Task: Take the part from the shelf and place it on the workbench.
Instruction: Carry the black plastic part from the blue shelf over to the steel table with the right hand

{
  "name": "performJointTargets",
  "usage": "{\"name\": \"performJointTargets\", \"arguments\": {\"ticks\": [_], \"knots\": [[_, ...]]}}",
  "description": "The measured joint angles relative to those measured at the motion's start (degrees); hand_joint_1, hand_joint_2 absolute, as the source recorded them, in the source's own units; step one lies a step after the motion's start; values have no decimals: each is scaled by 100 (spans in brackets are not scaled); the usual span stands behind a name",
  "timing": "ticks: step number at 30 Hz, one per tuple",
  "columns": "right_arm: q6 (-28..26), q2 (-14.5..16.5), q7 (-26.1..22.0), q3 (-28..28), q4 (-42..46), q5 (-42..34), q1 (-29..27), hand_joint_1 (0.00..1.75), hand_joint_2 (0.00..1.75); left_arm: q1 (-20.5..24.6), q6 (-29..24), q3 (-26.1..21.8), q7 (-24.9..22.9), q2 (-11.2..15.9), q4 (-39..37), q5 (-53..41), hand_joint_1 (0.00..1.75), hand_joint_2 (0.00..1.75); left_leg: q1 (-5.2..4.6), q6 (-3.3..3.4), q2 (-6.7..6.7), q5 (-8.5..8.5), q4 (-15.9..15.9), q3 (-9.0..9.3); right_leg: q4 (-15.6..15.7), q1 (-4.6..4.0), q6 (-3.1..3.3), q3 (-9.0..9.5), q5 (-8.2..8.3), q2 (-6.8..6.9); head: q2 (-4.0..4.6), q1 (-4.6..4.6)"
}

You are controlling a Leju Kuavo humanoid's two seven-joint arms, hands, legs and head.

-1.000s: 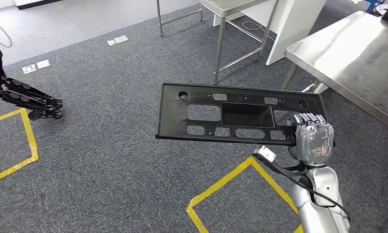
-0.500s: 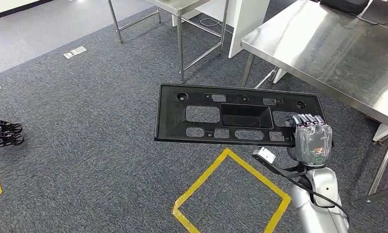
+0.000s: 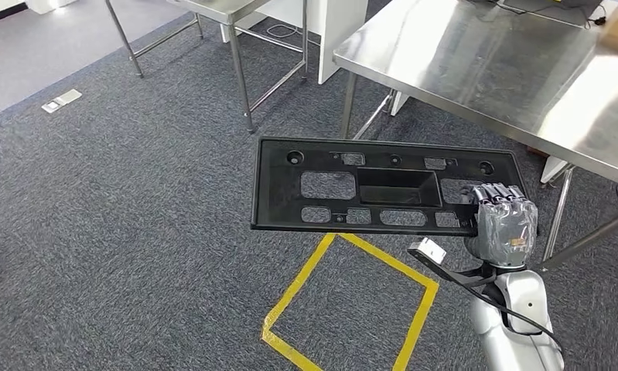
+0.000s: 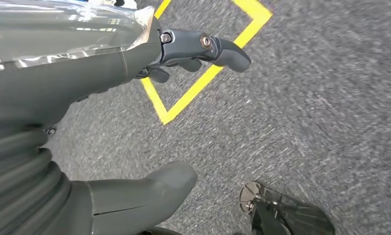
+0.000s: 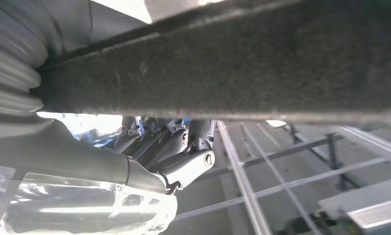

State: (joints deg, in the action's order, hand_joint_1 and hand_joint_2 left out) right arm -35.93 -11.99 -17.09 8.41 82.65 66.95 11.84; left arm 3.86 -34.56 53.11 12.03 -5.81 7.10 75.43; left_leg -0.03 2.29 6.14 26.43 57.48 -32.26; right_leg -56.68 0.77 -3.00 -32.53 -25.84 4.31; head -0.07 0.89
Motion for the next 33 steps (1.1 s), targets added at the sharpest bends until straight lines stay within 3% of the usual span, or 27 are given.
{"name": "performJointTargets", "arguments": {"ticks": [2,4,6,8,9,10,11,13,15,17,18,19,20,22,24,25,26,28,30,33], "knots": [[0,-9,-3,-1,2,-3,1,175,175,6,-8,-1,-3,-2,0,0,0,175,10,-70,92,11,-4,26,5,-3,86,-28,34,-142,0,15],[0,-19,-9,-1,8,-7,11,175,175,12,-31,-1,-9,-6,0,0,0,175,47,-145,-114,142,142,-17,29,28,162,-27,69,-274,0,37],[0,-16,-11,3,13,-14,32,175,175,10,-67,-2,-18,-9,0,8,0,175,71,-196,-473,498,736,-279,39,50,219,-25,94,-402,0,81],[0,1,-11,14,5,-22,43,175,175,1,-89,-3,-26,-8,0,25,0,175,74,-211,-601,806,1478,-648,37,38,243,-39,102,-545,0,101],[0,10,-10,23,0,-26,43,175,175,-3,-91,-3,-24,-7,0,35,0,175,73,-208,-615,817,1647,-747,36,32,251,-42,106,-622,0,104],[0,16,-5,32,-5,-28,43,175,175,-6,-91,-4,-18,-6,0,45,0,175,73,-195,-625,711,1593,-739,34,29,254,-39,110,-704,0,106],[0,20,5,40,-8,-29,43,175,175,-7,-91,-4,-7,-5,0,53,0,175,74,-176,-658,512,1317,-620,32,28,257,-33,113,-784,0,108],[0,20,39,47,-9,-33,48,175,175,-8,-85,-5,23,-3,0,61,0,175,88,-125,-881,116,508,-245,20,15,246,-31,114,-930,0,110],[0,16,68,50,-9,-44,63,175,175,-7,-78,-7,59,-3,1,64,0,175,89,-92,-1040,-15,62,-44,7,9,203,-67,128,-1047,0,105],[0,2,69,57,-9,-68,77,175,175,-1,-76,-9,87,-9,2,75,0,175,67,-56,-953,-16,14,-34,17,27,124,-110,155,-1161,0,102],[0,-12,60,66,-9,-79,80,175,175,1,-78,-12,96,-15,3,81,0,175,66,-23,-893,-35,-9,-25,-2,38,94,-143,150,-1132,0,102],[0,-31,52,76,-13,-86,94,175,175,2,-79,-17,98,-21,3,87,0,175,72,17,-834,-56,-36,-17,-87,34,76,-201,103,-1018,0,84],[0,-48,48,94,-20,-87,124,175,175,0,-79,-28,101,-31,4,92,0,175,82,50,-777,-76,-62,-12,-299,25,77,-314,-3,-855,0,60],[0,-62,62,142,-45,-77,191,175,175,-4,-75,-52,116,-45,4,98,0,175,77,91,-685,-57,-72,-21,-1038,23,94,-677,-313,-555,0,14],[0,-58,73,187,-77,-63,215,175,175,-11,-60,-65,139,-53,4,98,0,175,74,102,-619,1,-73,-19,-1663,48,53,-978,-473,-491,0,-1],[0,-58,79,201,-92,-51,216,175,175,-15,-48,-67,149,-55,4,98,0,175,75,99,-593,26,-73,-2,-1687,67,5,-980,-431,-482,0,-7],[0,-60,87,211,-105,-34,216,175,175,-18,-36,-67,155,-58,4,98,0,175,79,85,-567,52,-72,29,-1458,86,-51,-850,-313,-467,0,-11],[0,-66,102,234,-120,-3,231,175,175,-21,-11,-68,167,-64,4,97,0,175,71,28,-516,109,-68,110,-601,107,-130,-371,-52,-383,0,-21],[0,-72,111,264,-128,0,259,175,175,-19,8,-68,185,-68,4,96,0,175,46,-53,-479,185,-63,157,-64,89,-59,-52,-3,-333,0,-22],[0,-98,115,293,-134,-28,277,175,175,-15,20,-68,211,-70,7,95,0,175,71,-164,-443,279,-67,220,-11,50,135,45,-114,-391,0,0]]}}
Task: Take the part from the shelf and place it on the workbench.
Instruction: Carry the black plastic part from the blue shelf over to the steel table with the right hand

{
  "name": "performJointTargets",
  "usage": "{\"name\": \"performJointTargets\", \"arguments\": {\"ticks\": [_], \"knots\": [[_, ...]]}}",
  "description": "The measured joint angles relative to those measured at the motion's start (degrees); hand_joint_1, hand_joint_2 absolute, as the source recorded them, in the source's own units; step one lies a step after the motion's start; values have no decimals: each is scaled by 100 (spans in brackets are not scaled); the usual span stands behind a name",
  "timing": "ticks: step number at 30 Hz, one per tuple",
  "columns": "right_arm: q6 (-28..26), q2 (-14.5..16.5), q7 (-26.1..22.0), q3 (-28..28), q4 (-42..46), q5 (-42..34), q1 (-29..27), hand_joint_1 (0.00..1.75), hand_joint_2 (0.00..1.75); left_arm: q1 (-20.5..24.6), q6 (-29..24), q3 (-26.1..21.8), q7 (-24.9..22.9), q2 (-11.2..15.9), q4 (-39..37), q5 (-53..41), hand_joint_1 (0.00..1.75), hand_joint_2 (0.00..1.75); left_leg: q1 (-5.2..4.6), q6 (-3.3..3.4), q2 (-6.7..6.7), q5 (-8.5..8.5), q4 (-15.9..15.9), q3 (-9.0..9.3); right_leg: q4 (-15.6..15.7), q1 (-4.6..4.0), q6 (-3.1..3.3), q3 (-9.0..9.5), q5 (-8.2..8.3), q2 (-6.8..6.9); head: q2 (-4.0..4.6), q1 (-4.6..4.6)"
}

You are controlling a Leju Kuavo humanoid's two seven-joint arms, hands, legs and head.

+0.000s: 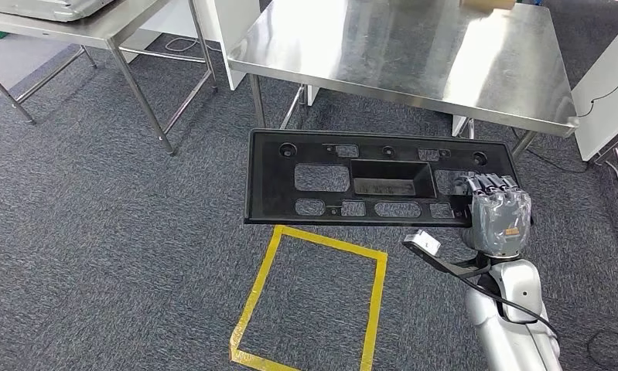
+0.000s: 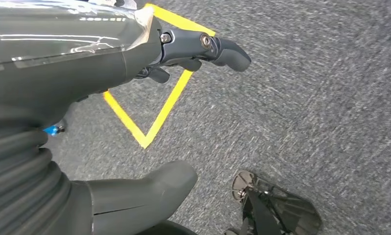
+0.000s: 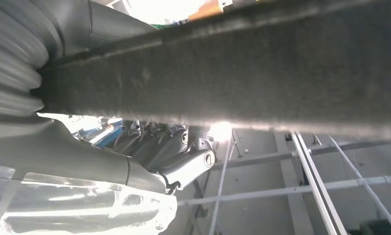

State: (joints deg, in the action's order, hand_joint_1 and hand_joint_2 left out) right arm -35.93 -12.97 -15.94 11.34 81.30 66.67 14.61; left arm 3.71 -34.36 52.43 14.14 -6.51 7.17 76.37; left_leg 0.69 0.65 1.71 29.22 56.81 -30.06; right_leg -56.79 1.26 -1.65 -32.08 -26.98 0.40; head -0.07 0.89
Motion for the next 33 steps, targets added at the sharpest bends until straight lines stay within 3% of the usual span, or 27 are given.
{"name": "performJointTargets", "arguments": {"ticks": [2,3,5,6,7,8,9,10,11,12,14,16,18,19,20,22,23,24,25,26,27,28,29,30,31,33], "knots": [[0,-23,-2,14,2,-15,21,175,175,1,4,0,13,0,7,0,0,175,32,-55,-35,68,257,-90,27,14,102,147,-76,-40,0,44],[0,-29,-3,19,2,-21,33,175,175,0,5,0,19,1,11,-1,0,175,43,-72,-70,126,574,-282,39,24,147,232,-132,-50,0,72],[0,-32,-3,27,-2,-37,45,175,175,-12,5,0,23,3,13,0,0,175,42,-94,-119,249,1402,-913,41,1,211,383,-279,-70,0,109],[0,-28,-4,34,-3,-44,38,175,175,-25,5,0,24,5,13,1,0,175,41,-96,-126,230,1694,-1219,41,-11,222,468,-362,-91,0,109],[0,-24,-5,41,-3,-49,28,175,175,-43,5,0,24,7,13,1,0,175,36,-83,-131,70,1767,-1433,43,-21,224,575,-453,-118,0,110],[0,-21,-6,46,-4,-51,20,175,175,-62,5,0,24,9,12,2,0,175,27,-56,-137,-221,1601,-1527,47,-29,221,698,-550,-147,0,111],[0,-19,-7,51,-4,-51,14,175,175,-80,5,0,25,12,11,2,0,175,11,-12,-151,-621,1225,-1519,61,-34,214,822,-656,-172,0,112],[0,-19,-8,54,-8,-52,5,175,175,-100,5,-1,24,25,6,2,0,175,-11,49,-178,-953,858,-1467,92,-27,203,929,-757,-188,0,107],[0,-19,-8,58,-18,-53,3,175,175,-114,5,-1,25,35,0,1,0,175,-45,108,-200,-1150,579,-1386,139,-29,179,1012,-836,-205,0,99],[0,-20,-7,62,-27,-54,-5,175,175,-121,4,-1,28,45,-6,1,0,175,-82,167,-211,-1188,392,-1296,208,-17,146,1071,-892,-218,0,105],[0,-14,1,73,-38,-36,-10,175,175,-114,4,-1,27,51,-11,0,0,175,-144,252,-193,-953,240,-1119,312,-11,31,1225,-873,-236,0,135],[-1,-3,4,84,-32,15,-15,175,175,-105,4,-2,22,46,-11,0,0,175,-132,303,-184,-772,0,-833,65,0,-93,1210,-688,-210,0,162],[-2,-2,-1,103,-51,47,-57,175,175,-126,3,-2,10,40,-13,-3,0,175,-89,321,-207,-653,-277,-417,-649,0,-128,810,-546,-154,0,141],[-2,-2,-3,114,-72,47,-93,175,175,-143,1,-2,-5,33,-13,-5,0,175,-79,319,-222,-590,-418,-205,-1006,-7,-101,552,-587,-128,0,120],[-2,-2,-3,122,-91,42,-127,175,175,-159,-5,-2,-28,23,-14,-8,0,175,-65,309,-236,-520,-557,17,-1245,-9,-67,280,-739,-122,0,108],[-2,-1,-12,129,-120,36,-156,175,175,-177,-41,-2,-85,8,-14,-10,0,175,-38,265,-263,-363,-791,451,-1276,12,-53,-163,-1126,-115,0,92],[-2,-2,-21,132,-130,34,-158,175,175,-180,-68,-2,-118,5,-14,-13,0,175,-20,236,-276,-268,-881,668,-1094,39,-102,-335,-1215,-106,0,91],[-2,-4,-32,136,-141,34,-161,175,175,-181,-96,-2,-148,2,-14,-18,0,175,2,204,-285,-158,-940,866,-800,73,-210,-463,-1111,-84,0,90],[-2,-3,-41,142,-159,34,-172,175,175,-192,-123,-1,-176,0,-15,-24,0,175,14,164,-291,-29,-978,1017,-412,113,-369,-557,-711,-33,0,82],[-2,-2,-48,153,-187,34,-182,175,175,-203,-149,0,-201,-4,-20,-30,0,175,22,125,-293,127,-981,1189,-34,139,-528,-609,-113,60,0,65],[-2,6,-48,167,-218,39,-191,175,175,-212,-172,2,-217,-10,-26,-34,0,175,23,78,-293,282,-982,1321,206,136,-595,-607,418,136,1,44],[-2,17,-39,176,-231,55,-186,175,175,-215,-192,2,-227,-16,-30,-35,0,175,21,32,-287,413,-986,1461,321,119,-565,-583,800,184,1,41],[-2,28,-24,182,-230,78,-148,175,175,-200,-204,3,-223,-25,-31,-34,0,175,29,-5,-278,481,-931,1575,300,88,-443,-538,916,195,1,41],[-2,39,2,185,-215,108,-87,175,175,-167,-194,3,-201,-33,-25,-33,0,175,40,-41,-268,438,-745,1540,224,66,-280,-469,832,145,1,56],[-2,45,36,182,-186,136,-26,175,175,-133,-163,2,-162,-38,-18,-26,0,175,61,-63,-252,319,-379,1407,222,64,-152,-394,755,106,0,83],[-2,44,97,181,-160,165,50,175,175,-70,-69,2,-70,-38,-8,-2,0,175,87,-78,-229,122,685,764,307,59,33,-166,627,63,0,111]]}}
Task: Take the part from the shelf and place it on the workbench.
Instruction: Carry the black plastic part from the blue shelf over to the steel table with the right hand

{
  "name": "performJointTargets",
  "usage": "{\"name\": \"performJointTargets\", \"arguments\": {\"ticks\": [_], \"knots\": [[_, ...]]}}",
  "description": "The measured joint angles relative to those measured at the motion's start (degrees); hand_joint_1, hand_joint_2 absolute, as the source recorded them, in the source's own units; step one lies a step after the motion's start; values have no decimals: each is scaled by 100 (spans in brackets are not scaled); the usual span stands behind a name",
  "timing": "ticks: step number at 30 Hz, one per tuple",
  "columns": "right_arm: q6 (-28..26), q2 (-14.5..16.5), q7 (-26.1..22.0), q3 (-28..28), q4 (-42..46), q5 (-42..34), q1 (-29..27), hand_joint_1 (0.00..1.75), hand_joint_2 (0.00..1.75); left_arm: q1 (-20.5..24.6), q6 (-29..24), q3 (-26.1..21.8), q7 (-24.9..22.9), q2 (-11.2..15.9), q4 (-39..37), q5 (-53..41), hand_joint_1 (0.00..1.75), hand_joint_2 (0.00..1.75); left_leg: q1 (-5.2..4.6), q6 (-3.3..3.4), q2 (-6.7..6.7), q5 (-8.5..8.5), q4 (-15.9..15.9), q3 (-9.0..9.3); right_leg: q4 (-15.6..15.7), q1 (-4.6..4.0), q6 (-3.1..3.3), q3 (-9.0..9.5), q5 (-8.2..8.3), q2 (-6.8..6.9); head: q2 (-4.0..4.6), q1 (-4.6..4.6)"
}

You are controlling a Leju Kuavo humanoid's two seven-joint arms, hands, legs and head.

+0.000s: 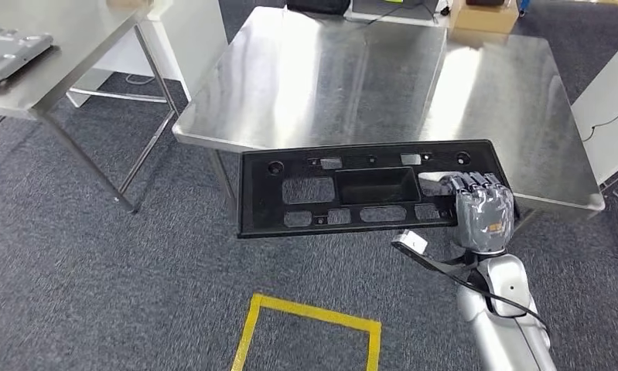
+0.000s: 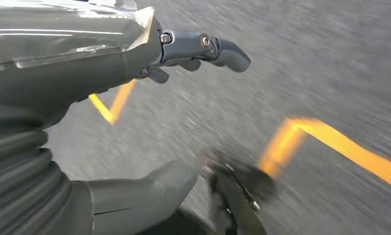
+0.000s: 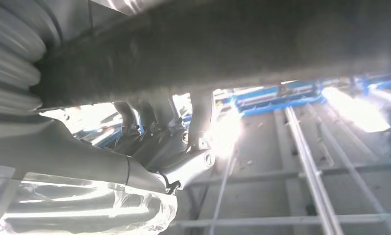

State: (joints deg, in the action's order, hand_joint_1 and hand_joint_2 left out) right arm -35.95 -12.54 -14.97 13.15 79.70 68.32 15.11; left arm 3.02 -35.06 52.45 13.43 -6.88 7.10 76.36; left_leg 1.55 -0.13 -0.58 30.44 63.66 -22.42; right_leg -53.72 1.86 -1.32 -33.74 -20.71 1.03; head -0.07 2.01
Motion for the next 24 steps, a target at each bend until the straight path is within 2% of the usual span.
{"name": "performJointTargets", "arguments": {"ticks": [1,2,4,5,6,7,8,9,10,11,13,14,15,16,17,18,19,20,21,22,23,24], "knots": [[0,1,22,-1,9,3,3,175,175,8,38,0,32,2,2,15,0,175,6,0,9,82,443,-361,51,-5,66,114,-74,-11,0,10],[0,8,36,-1,10,3,3,175,175,9,59,-1,48,4,3,25,0,175,7,-3,14,308,719,-689,78,-12,106,218,-150,-35,0,18],[0,27,51,1,10,8,-5,175,175,-7,74,-1,56,5,3,35,0,175,12,-21,20,900,835,-1193,88,-11,111,409,-317,-103,0,23],[0,34,54,1,10,13,-15,175,175,-12,74,-2,57,8,3,36,0,175,15,-27,28,1066,726,-1361,87,-7,93,510,-402,-130,0,26],[0,38,55,2,10,19,-27,175,175,-16,74,-2,57,13,3,36,0,175,18,-30,37,1035,526,-1478,87,2,68,618,-491,-146,0,27],[0,39,55,2,10,24,-36,175,175,-21,74,-2,58,19,3,36,0,175,22,-27,51,760,244,-1541,86,9,38,714,-582,-153,0,27],[0,40,55,2,9,27,-40,175,175,-29,74,-2,58,23,3,36,0,175,23,-17,72,270,-105,-1575,78,4,2,808,-670,-156,0,38],[0,43,56,1,10,28,-44,175,175,-37,76,-2,58,26,3,36,0,175,24,4,96,-186,-386,-1584,71,-11,-39,876,-764,-164,0,51],[0,43,62,0,15,30,-39,175,175,-39,83,-2,62,25,3,36,0,175,15,31,114,-536,-572,-1571,78,-26,-76,934,-870,-164,0,48],[0,43,73,-1,32,36,-36,175,175,-36,97,-2,69,23,5,37,0,175,6,71,115,-703,-677,-1561,48,-40,-131,1021,-924,-165,0,46],[0,23,106,-15,88,62,-51,175,175,-21,157,-2,105,25,11,37,0,175,-9,166,84,-687,-690,-1436,-74,-30,-230,1110,-950,-149,0,16],[0,8,125,-32,126,79,-80,175,175,-20,200,-2,126,34,14,37,0,175,-11,223,70,-694,-703,-1357,-267,-18,-269,1082,-924,-140,0,0],[0,-11,145,-61,165,99,-125,175,175,-21,249,-2,146,46,14,39,0,175,-20,276,64,-705,-705,-1260,-553,-10,-277,927,-941,-130,0,-26],[0,-24,166,-96,205,120,-184,175,175,-24,296,-2,161,62,14,42,0,175,-33,324,52,-706,-710,-1185,-928,-6,-263,692,-1006,-119,0,-56],[0,-32,183,-138,253,148,-257,175,175,-25,347,-2,170,77,14,46,0,175,-51,361,40,-662,-706,-1123,-1326,-17,-234,398,-1124,-116,0,-82],[0,-36,196,-186,306,185,-344,175,175,-27,393,-2,178,91,14,50,0,175,-72,386,19,-603,-708,-1067,-1643,-32,-194,99,-1308,-115,0,-95],[0,-37,207,-233,358,226,-437,175,175,-31,435,-2,184,105,14,52,0,175,-91,400,-6,-534,-708,-1004,-1808,-46,-146,-144,-1526,-115,0,-99],[0,-37,215,-281,411,269,-535,175,175,-38,473,-2,190,120,14,55,0,175,-112,408,-28,-454,-708,-921,-1807,-61,-108,-311,-1716,-116,0,-102],[0,-35,224,-326,459,309,-625,175,175,-46,503,-2,196,133,14,55,0,175,-135,413,-47,-365,-708,-822,-1655,-74,-100,-401,-1801,-115,0,-103],[0,-34,234,-368,498,343,-705,175,175,-54,531,-2,202,145,14,56,0,175,-160,418,-58,-270,-710,-708,-1381,-93,-125,-440,-1692,-114,0,-108],[0,-34,244,-412,534,370,-774,175,175,-66,558,-2,207,152,14,56,0,175,-179,422,-63,-171,-714,-610,-1032,-126,-174,-452,-1346,-105,0,-110],[0,-33,257,-456,568,389,-841,175,175,-74,585,-2,212,162,14,55,0,175,-200,418,-69,-67,-718,-501,-708,-155,-208,-447,-923,-95,0,-101]]}}
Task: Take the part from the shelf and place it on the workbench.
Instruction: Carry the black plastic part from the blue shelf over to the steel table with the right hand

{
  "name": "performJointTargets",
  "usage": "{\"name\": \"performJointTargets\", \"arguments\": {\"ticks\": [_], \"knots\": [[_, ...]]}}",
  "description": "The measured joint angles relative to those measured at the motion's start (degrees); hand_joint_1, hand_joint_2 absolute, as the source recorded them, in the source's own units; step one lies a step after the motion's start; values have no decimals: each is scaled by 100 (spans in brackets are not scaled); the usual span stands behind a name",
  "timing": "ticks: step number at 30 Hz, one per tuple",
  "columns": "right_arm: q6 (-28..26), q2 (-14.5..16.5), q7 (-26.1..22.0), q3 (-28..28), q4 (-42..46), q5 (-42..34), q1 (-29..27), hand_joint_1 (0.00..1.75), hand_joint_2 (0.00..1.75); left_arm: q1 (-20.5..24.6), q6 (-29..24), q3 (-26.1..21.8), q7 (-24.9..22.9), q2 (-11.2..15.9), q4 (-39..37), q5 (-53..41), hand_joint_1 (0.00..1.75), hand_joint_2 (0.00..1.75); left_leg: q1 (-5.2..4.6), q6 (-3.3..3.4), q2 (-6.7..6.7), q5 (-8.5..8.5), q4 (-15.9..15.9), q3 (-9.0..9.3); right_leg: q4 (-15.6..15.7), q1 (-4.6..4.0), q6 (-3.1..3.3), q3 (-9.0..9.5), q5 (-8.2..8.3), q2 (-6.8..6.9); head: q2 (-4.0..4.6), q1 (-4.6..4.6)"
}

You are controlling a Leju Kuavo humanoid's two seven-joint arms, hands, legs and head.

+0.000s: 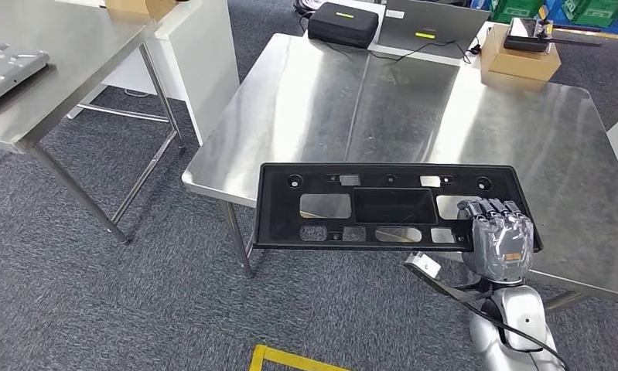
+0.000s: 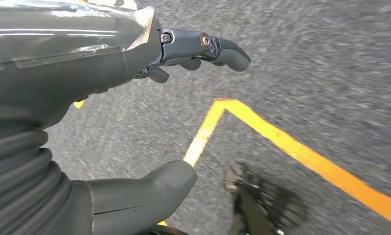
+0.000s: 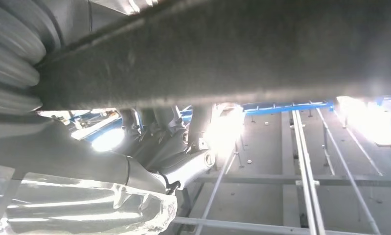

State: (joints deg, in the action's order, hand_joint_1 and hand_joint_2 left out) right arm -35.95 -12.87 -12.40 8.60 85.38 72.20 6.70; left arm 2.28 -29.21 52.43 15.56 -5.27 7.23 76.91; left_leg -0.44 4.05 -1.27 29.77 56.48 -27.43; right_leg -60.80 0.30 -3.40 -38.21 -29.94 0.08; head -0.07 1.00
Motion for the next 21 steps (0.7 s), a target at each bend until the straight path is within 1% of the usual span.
{"name": "performJointTargets", "arguments": {"ticks": [1,2,3,4,5,6,7,8,9,10,11,12,13,14,15,16,17,18,19,20,21], "knots": [[0,-1,10,-42,35,16,-58,175,175,-5,26,0,5,7,2,-1,0,175,-14,-13,-4,103,-14,87,240,-38,2,32,376,8,0,-2],[0,2,19,-87,84,30,-102,175,175,-9,55,0,10,13,3,-1,0,175,-22,-33,-5,165,-12,189,384,-68,49,89,626,7,0,0],[0,4,25,-128,141,44,-134,175,175,-7,82,0,17,26,5,-3,0,175,-33,-60,-1,174,40,264,437,-77,124,164,694,-4,0,-3],[0,5,27,-164,200,62,-157,175,175,1,110,0,23,36,7,-5,0,175,-34,-90,14,129,186,256,468,-69,204,281,686,-25,0,-9],[0,8,30,-207,263,76,-181,175,175,11,137,0,33,53,7,-9,0,175,-36,-118,33,24,451,192,498,-51,270,400,677,-32,0,-6],[0,9,30,-244,310,87,-208,175,175,25,164,0,42,69,8,-13,0,175,-30,-146,51,-60,795,16,516,-32,329,506,659,-31,0,7],[0,14,30,-275,349,96,-240,175,175,43,185,1,50,83,8,-16,0,175,-18,-174,66,-65,1147,-200,524,-13,371,606,619,-30,0,19],[0,22,29,-305,387,102,-273,175,175,54,199,1,57,101,9,-18,0,175,0,-202,76,42,1428,-420,522,-10,392,669,570,-26,0,26],[0,33,28,-327,420,110,-311,175,175,61,209,2,61,113,9,-16,0,175,23,-235,81,282,1599,-629,521,-2,404,718,508,-39,0,35],[0,44,28,-350,449,121,-356,175,175,62,213,2,63,128,9,-11,0,175,45,-269,86,564,1665,-801,521,8,395,770,442,-54,0,35],[0,54,27,-378,475,133,-405,175,175,58,215,2,62,143,9,2,0,175,67,-303,91,792,1628,-924,520,18,381,835,372,-68,0,39],[0,63,27,-404,491,142,-452,175,175,53,218,2,58,156,9,16,0,175,88,-329,98,865,1478,-996,519,30,362,915,297,-78,0,40],[0,71,28,-427,501,148,-488,175,175,50,221,2,55,170,9,28,0,175,106,-347,104,731,1231,-1020,517,42,340,1003,220,-84,0,40],[0,79,29,-444,509,149,-513,175,175,44,223,2,51,181,9,37,0,175,122,-355,110,381,898,-1013,516,50,312,1065,141,-87,0,40],[0,88,31,-452,514,148,-525,175,175,39,226,2,48,191,8,40,0,175,123,-345,119,0,605,-1002,497,49,277,1142,62,-92,0,43],[0,96,33,-459,521,138,-531,175,175,36,228,2,45,197,8,40,0,175,119,-314,125,-306,415,-969,478,43,238,1172,-11,-101,0,50],[0,101,34,-466,530,117,-537,175,175,38,229,2,42,201,8,42,0,175,107,-273,131,-504,323,-951,465,37,196,1183,-72,-110,0,46],[0,103,34,-471,539,85,-537,175,175,43,230,2,38,205,8,44,0,175,88,-227,138,-532,330,-939,459,34,161,1207,-114,-121,0,45],[0,100,34,-478,551,38,-538,175,175,54,233,2,36,207,10,45,0,175,85,-185,144,-525,331,-911,474,36,127,1200,-149,-127,0,41],[0,94,33,-484,561,-8,-537,175,175,64,236,2,35,208,12,48,0,175,86,-155,154,-522,312,-899,458,45,102,1208,-182,-119,0,30],[0,87,31,-489,571,-50,-530,175,175,70,240,1,39,210,14,49,0,175,93,-123,169,-509,291,-880,361,50,89,1171,-237,-106,0,27]]}}
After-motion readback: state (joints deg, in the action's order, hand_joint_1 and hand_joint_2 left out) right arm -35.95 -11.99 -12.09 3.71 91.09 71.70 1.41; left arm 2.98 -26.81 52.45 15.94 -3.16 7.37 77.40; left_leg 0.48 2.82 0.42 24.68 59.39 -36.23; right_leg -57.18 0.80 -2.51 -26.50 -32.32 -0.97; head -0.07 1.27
